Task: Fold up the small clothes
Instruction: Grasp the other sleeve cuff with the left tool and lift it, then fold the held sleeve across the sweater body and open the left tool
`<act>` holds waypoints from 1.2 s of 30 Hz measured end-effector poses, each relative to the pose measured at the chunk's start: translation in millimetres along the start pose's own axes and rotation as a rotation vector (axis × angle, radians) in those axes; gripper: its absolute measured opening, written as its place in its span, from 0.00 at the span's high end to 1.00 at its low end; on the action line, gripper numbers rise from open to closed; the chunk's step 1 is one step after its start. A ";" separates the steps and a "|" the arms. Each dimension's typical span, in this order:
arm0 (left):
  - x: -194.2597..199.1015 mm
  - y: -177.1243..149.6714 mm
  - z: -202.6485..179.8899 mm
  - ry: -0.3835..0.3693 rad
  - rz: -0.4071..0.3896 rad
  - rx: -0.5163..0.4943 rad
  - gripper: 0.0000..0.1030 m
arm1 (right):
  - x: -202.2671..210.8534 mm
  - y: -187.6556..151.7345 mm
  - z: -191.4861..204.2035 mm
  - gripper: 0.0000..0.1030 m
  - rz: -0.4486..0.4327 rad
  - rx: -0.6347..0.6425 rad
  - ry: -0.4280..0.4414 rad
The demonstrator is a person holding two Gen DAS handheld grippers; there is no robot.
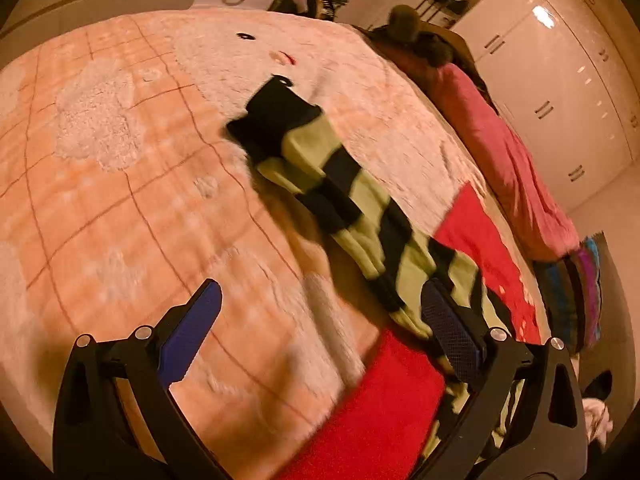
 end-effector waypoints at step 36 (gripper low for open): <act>-1.3 -54.1 -220.1 -0.432 0.026 -0.321 0.97 | 63.7 -39.8 -150.8 0.07 -0.064 -0.403 -0.194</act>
Point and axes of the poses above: each gripper's, at about its wrist camera, not at the fingertips, and x roughly against the way its jaws point, z to its left, y to its top, the point moved 3 cm from there along -x, roughly the way its jaws point, and after that the axes turned 2 degrees about -z, right-handed, at the moved point
